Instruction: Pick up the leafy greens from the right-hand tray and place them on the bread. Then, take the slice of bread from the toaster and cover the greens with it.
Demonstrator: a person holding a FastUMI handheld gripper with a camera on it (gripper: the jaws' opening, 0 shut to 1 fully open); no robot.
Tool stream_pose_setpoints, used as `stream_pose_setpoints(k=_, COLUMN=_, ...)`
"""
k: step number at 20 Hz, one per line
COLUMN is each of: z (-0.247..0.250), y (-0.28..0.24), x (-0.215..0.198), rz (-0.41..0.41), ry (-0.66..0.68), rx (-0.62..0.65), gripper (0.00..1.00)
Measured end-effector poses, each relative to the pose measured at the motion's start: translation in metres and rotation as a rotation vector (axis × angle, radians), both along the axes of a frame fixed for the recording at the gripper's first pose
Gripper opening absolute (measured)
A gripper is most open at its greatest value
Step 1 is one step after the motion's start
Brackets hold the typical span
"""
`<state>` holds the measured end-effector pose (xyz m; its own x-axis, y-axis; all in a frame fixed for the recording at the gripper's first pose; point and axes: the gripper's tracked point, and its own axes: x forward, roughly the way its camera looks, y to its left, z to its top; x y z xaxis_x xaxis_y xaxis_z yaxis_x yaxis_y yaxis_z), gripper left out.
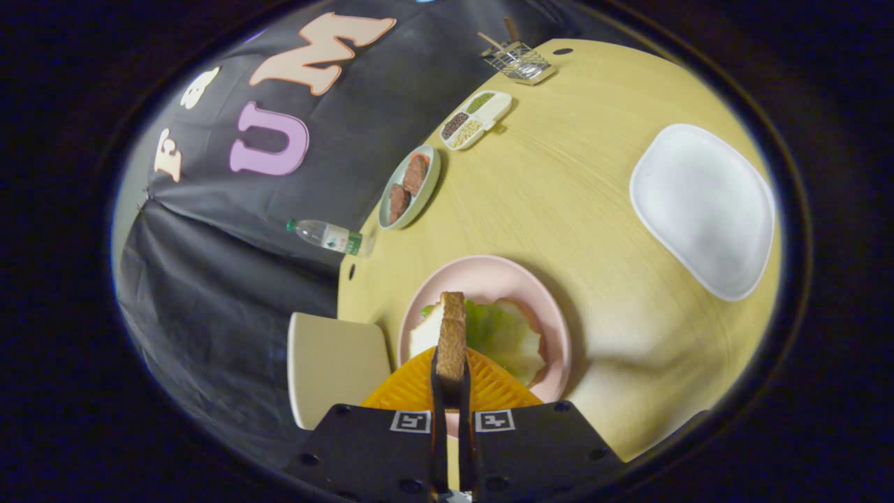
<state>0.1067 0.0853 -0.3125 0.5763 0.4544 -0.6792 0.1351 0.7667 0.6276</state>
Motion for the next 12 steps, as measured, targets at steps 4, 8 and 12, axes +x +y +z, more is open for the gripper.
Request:
stream_pose_setpoints(k=4, z=-0.01, y=-0.003, x=0.003, rz=0.034, ry=-0.04, rx=-0.124, gripper=0.09)
stream_pose_setpoints(k=8, z=-0.014, y=-0.001, x=0.009, rz=0.098, ry=-0.094, rx=-0.255, gripper=0.12)
stream_pose_setpoints(k=12, z=-0.017, y=-0.001, x=0.009, rz=0.175, ry=-0.164, rx=-0.406, gripper=0.19)
